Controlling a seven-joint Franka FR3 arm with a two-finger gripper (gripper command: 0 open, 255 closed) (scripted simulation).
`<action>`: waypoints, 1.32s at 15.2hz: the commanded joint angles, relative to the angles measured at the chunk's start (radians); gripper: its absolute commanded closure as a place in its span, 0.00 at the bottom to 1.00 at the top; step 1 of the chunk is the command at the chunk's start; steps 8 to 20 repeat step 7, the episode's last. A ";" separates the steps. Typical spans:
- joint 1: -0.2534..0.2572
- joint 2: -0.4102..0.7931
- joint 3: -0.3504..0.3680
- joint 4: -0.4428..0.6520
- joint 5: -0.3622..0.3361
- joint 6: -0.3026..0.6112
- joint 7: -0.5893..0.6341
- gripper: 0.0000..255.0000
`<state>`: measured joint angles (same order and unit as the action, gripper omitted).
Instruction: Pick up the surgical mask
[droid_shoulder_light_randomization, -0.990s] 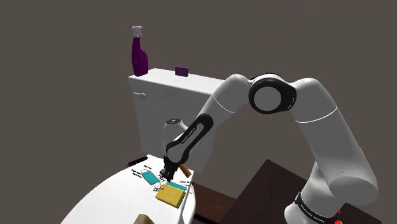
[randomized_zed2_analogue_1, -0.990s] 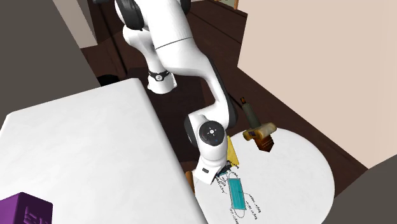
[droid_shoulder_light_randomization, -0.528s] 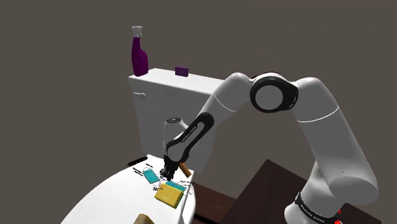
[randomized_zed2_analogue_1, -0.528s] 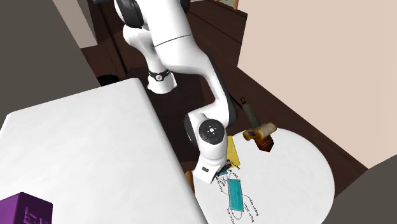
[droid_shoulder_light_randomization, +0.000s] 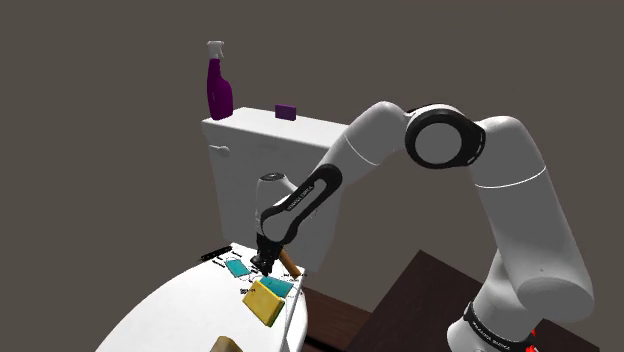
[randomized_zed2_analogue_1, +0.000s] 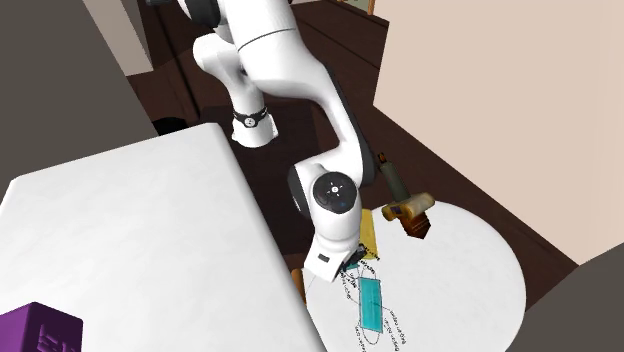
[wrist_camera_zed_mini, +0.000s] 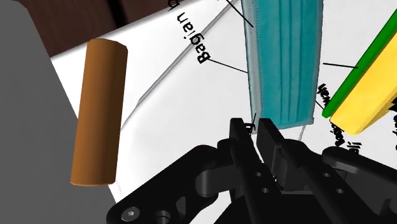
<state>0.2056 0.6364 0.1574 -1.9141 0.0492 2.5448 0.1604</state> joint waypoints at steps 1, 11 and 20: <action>-0.002 -0.024 0.002 -0.009 0.002 -0.015 0.001 1.00; -0.006 -0.069 0.006 -0.017 0.006 -0.053 0.003 1.00; -0.006 -0.069 0.006 -0.017 0.006 -0.053 0.003 1.00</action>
